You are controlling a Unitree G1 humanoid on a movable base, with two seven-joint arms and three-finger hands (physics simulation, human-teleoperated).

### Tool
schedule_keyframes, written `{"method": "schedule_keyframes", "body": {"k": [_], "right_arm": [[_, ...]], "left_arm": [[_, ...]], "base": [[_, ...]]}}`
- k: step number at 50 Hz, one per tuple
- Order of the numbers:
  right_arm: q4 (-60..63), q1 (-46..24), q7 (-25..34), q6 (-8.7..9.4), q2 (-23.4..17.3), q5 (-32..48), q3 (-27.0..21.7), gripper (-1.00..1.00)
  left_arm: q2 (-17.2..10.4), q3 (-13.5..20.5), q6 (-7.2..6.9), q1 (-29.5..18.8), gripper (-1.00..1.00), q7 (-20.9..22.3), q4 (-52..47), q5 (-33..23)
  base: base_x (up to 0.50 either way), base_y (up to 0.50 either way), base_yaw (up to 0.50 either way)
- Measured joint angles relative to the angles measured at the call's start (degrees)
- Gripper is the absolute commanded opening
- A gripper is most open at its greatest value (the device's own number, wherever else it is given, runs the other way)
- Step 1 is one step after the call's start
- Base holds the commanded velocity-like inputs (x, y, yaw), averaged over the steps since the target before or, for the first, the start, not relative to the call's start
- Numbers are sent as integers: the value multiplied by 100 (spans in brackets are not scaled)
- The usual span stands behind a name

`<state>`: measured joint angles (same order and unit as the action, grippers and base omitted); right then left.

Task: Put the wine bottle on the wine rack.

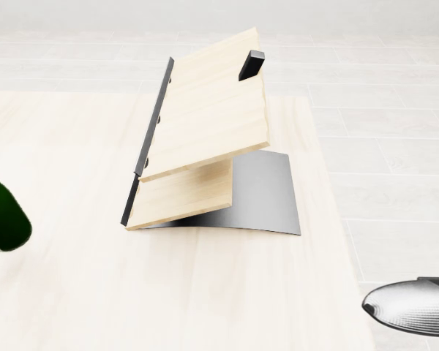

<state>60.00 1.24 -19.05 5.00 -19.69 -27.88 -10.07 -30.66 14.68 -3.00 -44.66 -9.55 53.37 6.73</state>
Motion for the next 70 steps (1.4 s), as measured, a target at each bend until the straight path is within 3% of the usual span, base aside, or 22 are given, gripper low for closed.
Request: {"method": "schedule_keyframes", "body": {"k": [5, 30, 52, 70], "right_arm": [[0, 7, -62, 0, -61, -84, -21, 100], [0, 205, -933, 0, -1021, -1277, -337, 100], [0, 572, -1095, 0, -1928, -2277, -842, 100], [0, 639, -1095, 0, -2341, -2760, -1001, 100]], "left_arm": [[-12, -7, -200, 19, -100, -36, -300, -53], [-61, -39, -200, -63, -100, -279, -1903, -831], [84, -123, -200, -314, -100, 6, -2582, -1182], [255, -464, -200, -710, -100, 545, -3048, -1906]], "base": [[0, 0, 0], [0, 0, 0], [0, 0, 0], [0, 0, 0]]}}
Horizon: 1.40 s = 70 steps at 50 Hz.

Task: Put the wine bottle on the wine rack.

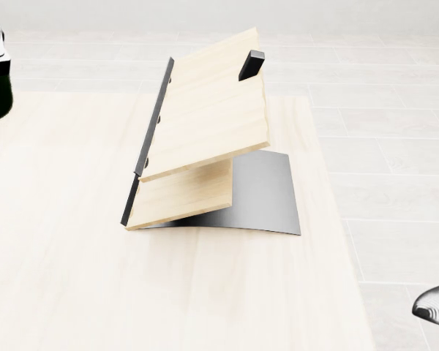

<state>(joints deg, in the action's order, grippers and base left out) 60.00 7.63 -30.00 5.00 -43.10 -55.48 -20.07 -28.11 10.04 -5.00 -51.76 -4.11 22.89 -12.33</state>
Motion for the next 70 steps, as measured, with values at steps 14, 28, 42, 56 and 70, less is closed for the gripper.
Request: {"method": "schedule_keyframes", "body": {"k": [14, 28, 42, 56, 70], "right_arm": [[0, -12, 0, 0, -168, -227, -81, 100], [0, 2, 0, 0, -243, -387, -217, 100], [0, 68, 0, 0, -293, -510, -372, 100], [0, 117, 0, 0, -324, -614, -481, 100], [0, 122, 0, 0, -362, -705, -554, 100]], "left_arm": [[224, -154, 0, -326, -100, 435, -254, -618], [447, -367, 0, -788, -100, 831, -248, -1152], [762, -553, 0, -1206, -100, 1136, -114, -1635], [1049, -743, 0, -1649, -100, 1420, 39, -2099], [1278, -819, 0, -1889, -100, 1655, 118, -2483]], "base": [[0, 0, 0], [0, 0, 0], [0, 0, 0], [0, 0, 0], [0, 0, 0]]}}
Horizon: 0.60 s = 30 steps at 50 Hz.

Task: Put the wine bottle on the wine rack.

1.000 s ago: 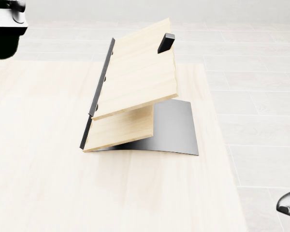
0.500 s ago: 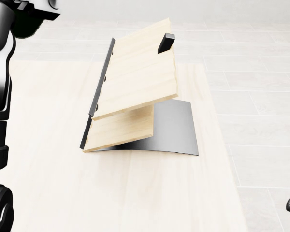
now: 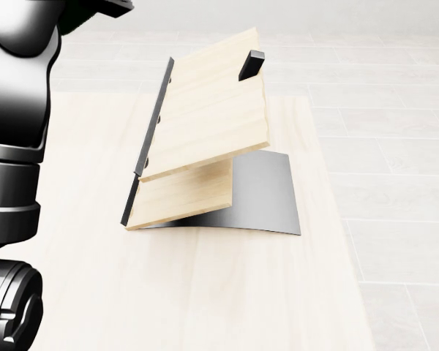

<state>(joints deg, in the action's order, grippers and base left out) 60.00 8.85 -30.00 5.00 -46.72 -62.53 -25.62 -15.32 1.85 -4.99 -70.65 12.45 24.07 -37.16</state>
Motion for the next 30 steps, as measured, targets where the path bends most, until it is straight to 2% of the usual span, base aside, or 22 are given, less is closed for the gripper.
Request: {"method": "schedule_keyframes", "body": {"k": [30], "right_arm": [[0, 68, 0, 0, 49, -118, -195, 100]], "left_arm": [[630, -283, 0, -177, -100, 618, -442, -688]], "base": [[0, 0, 0]]}}
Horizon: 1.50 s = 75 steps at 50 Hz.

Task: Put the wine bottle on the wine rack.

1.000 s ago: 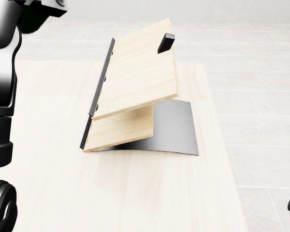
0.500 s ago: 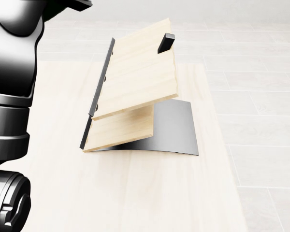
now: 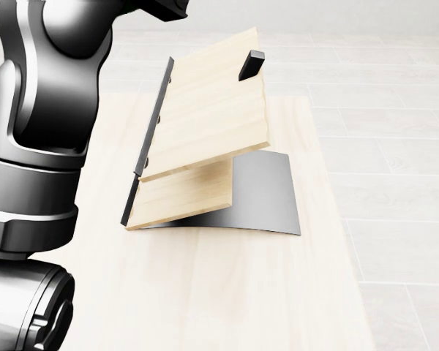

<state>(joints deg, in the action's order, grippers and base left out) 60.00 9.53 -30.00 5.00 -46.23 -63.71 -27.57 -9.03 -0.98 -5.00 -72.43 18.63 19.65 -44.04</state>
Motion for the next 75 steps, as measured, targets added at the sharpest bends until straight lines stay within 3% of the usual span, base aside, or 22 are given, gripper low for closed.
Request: {"method": "schedule_keyframes", "body": {"k": [32, 54, 75], "right_arm": [[0, 123, 0, 0, -46, -283, -373, 100], [0, 156, 0, 0, -33, -405, -586, 100], [0, 114, 0, 0, -154, -639, -719, 100]], "left_arm": [[680, -177, 0, -73, -100, 280, -119, -526], [973, -375, 0, 6, -100, 385, -70, -961], [1278, -537, 0, 48, -100, 755, -183, -1477]], "base": [[0, 0, 0], [0, 0, 0], [0, 0, 0]]}}
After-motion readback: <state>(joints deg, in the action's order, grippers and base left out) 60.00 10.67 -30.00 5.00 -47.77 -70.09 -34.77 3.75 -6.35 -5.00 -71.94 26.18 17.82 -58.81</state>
